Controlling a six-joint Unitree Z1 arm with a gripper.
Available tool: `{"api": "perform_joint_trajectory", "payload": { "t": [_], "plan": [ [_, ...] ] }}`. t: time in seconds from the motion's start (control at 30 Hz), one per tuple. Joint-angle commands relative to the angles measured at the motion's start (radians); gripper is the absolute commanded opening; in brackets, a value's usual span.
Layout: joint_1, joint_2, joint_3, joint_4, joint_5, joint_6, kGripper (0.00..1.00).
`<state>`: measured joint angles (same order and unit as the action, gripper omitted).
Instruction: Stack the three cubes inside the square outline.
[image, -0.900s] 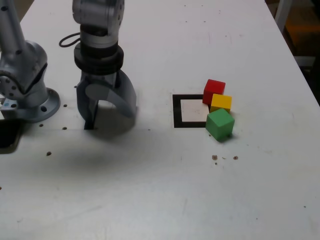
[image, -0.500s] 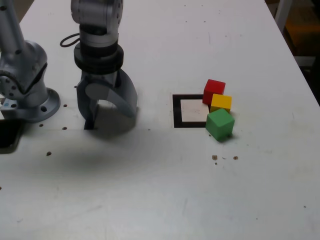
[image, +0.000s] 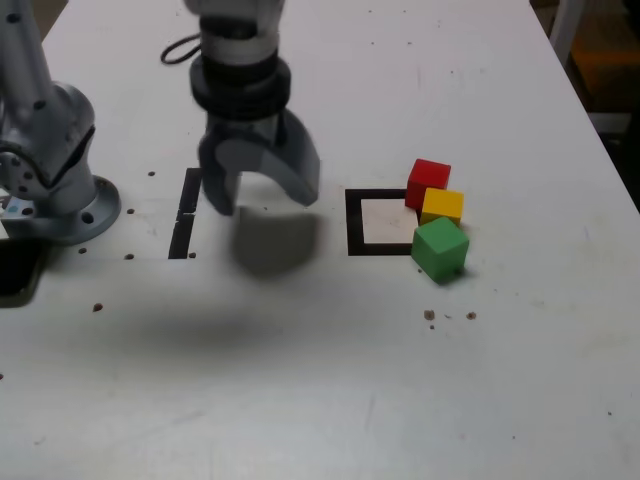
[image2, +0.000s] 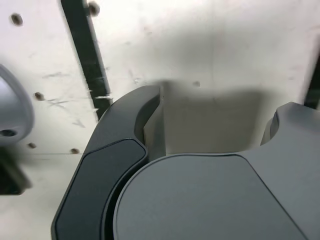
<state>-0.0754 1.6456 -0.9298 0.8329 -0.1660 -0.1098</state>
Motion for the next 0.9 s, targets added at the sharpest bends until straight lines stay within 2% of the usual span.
{"api": "perform_joint_trajectory", "payload": {
  "t": [0.0,0.17,0.3,0.6,0.87],
  "plan": [
    [0.001,0.012,-0.069,0.058,0.027,-0.001,0.79],
    [0.013,0.049,-0.276,0.238,0.103,0.01,0.79],
    [0.034,0.08,-0.413,0.348,0.137,0.045,0.79],
    [0.06,0.13,-0.589,0.456,0.16,0.11,0.79],
    [0.065,0.198,-0.733,0.517,0.16,0.198,0.79]
  ]
}}
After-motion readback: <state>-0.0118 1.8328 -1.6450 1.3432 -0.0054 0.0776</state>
